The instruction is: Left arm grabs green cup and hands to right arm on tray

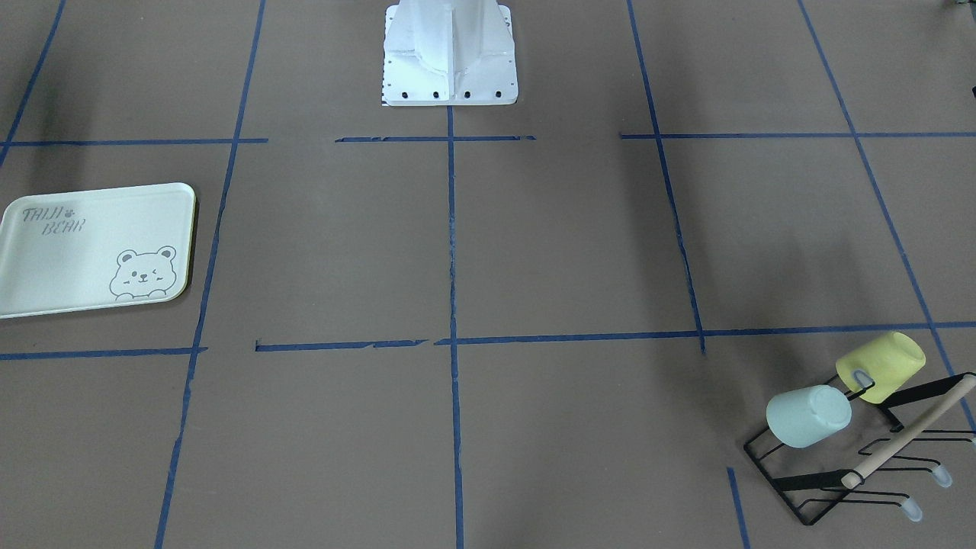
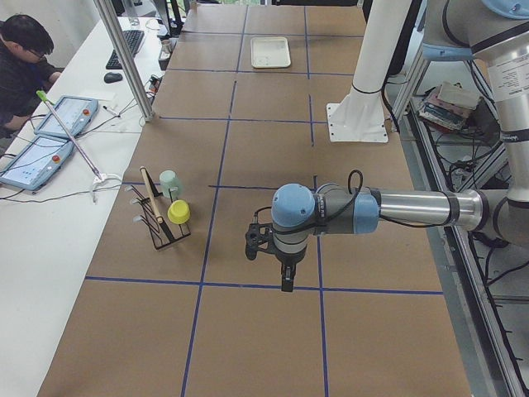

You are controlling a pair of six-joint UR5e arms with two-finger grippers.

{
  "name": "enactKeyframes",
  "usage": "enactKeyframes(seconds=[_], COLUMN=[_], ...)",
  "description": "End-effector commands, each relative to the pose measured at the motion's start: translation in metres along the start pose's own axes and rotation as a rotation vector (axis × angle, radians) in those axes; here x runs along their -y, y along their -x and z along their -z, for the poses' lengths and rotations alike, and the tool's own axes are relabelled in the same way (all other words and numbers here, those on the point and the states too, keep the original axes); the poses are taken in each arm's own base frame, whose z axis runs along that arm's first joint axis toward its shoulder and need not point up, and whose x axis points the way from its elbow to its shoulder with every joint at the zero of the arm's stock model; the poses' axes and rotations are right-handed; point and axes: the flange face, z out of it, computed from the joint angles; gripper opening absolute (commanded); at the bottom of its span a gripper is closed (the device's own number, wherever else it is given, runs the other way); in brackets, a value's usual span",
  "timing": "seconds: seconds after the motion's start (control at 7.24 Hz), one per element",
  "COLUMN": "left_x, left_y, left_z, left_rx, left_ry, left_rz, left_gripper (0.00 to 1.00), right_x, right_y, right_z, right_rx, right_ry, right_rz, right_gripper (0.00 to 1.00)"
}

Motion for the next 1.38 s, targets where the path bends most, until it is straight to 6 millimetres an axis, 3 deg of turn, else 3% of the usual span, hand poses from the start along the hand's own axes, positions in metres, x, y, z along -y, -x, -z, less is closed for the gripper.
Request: enactKeyframes(seconds=[0.0, 0.28, 0.41, 0.69, 0.97, 1.11, 1.24], left_x=[0.002, 0.011, 0.04, 0.132, 0.14, 0.147, 0.179], left_y=[-0.003, -0.006, -0.021, -0.057, -0.06, -0.071, -0.126], left_z=[0.003, 0.007, 0.024, 0.068, 0.067, 0.073, 0.088], left_rx=[0.001, 0.008, 0.006, 0.014, 0.01, 0.012, -0.011], left_ry=[-0.008, -0.019, -0.067, -0.208, -0.284, -0.367, -0.419], left_rz=[-0.01, -0.017, -0.062, -0.209, -0.3, -0.37, -0.415], left_gripper=[1.0, 1.0, 1.0, 1.0, 1.0, 1.0, 1.0], right_x=[0.004, 0.006, 0.006, 0.006, 0.006, 0.007, 0.007], right_y=[0.003, 0.005, 0.005, 0.005, 0.005, 0.006, 0.007], right_z=[0.002, 0.004, 0.004, 0.005, 0.005, 0.005, 0.007], right_rx=[0.003, 0.004, 0.004, 0.002, 0.004, 0.005, 0.005], right_ry=[-0.007, -0.028, -0.028, -0.029, -0.029, -0.03, -0.034], right_rz=[0.004, 0.018, 0.016, 0.019, 0.019, 0.018, 0.021], right_gripper=[1.0, 1.0, 1.0, 1.0, 1.0, 1.0, 1.0])
